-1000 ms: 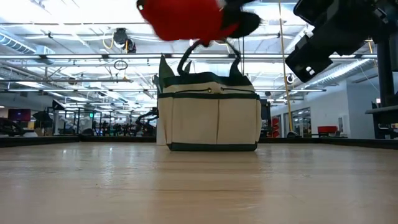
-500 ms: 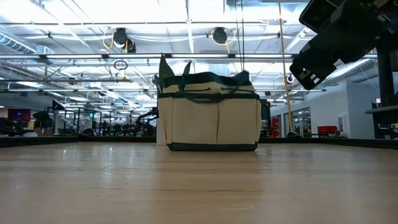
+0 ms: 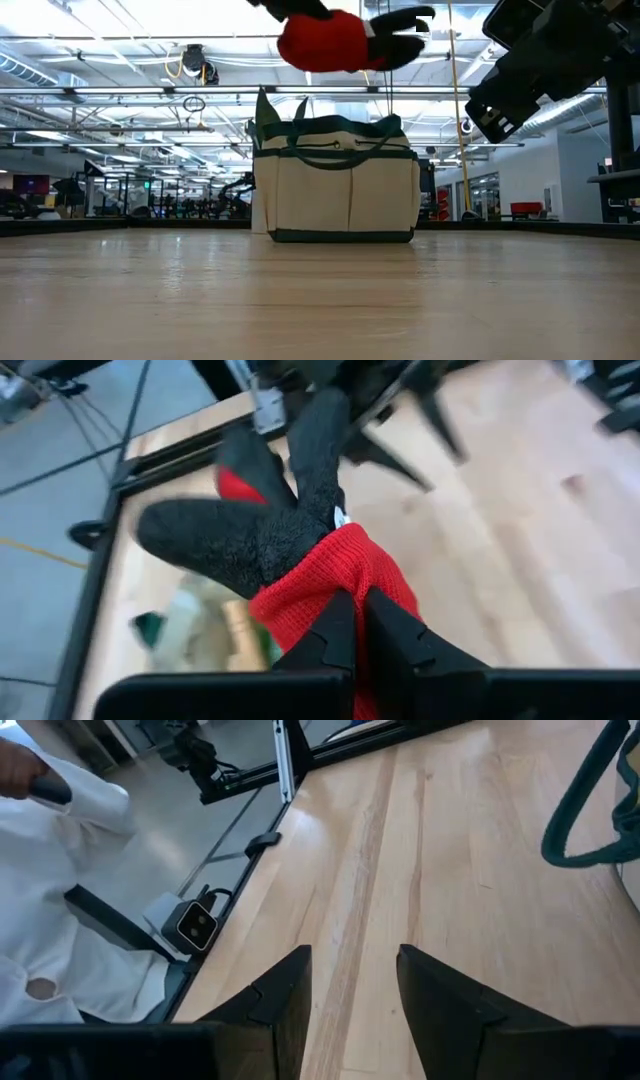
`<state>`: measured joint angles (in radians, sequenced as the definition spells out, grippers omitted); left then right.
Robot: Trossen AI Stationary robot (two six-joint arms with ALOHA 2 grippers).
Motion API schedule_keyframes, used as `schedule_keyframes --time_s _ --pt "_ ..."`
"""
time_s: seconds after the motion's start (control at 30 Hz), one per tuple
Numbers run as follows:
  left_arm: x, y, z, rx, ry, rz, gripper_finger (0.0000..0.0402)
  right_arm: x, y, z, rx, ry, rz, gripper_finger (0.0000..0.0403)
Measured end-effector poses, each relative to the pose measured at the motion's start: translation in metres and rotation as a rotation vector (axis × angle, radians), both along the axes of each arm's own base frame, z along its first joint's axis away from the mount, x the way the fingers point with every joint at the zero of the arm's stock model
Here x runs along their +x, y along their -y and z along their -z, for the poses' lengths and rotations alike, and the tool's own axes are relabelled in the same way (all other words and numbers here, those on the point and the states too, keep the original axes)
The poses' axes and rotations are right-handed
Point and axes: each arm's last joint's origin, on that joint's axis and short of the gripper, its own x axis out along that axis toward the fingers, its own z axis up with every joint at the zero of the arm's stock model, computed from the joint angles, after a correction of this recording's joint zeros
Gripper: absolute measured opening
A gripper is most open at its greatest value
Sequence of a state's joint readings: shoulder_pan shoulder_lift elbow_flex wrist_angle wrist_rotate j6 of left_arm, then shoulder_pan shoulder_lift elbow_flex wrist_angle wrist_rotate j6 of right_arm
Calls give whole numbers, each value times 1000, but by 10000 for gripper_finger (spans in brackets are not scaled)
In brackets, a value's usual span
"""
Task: Pick & Place Garden tools in Gardening bag
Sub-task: Put the red glove into the gardening bag
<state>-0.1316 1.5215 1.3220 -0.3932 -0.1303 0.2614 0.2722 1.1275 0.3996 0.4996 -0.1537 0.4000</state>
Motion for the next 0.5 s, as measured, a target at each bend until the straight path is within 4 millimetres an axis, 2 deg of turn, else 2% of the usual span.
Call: schedule_keyframes --time_s 0.23,0.37,0.5 --pt "9 -34 9 117 -29 0 11 0 0 0 -2 -2 3 139" --pt "16 -45 20 156 -61 84 7 0 0 0 -2 -2 4 139" --pt "23 -55 26 196 -58 90 13 0 0 0 0 5 4 139"
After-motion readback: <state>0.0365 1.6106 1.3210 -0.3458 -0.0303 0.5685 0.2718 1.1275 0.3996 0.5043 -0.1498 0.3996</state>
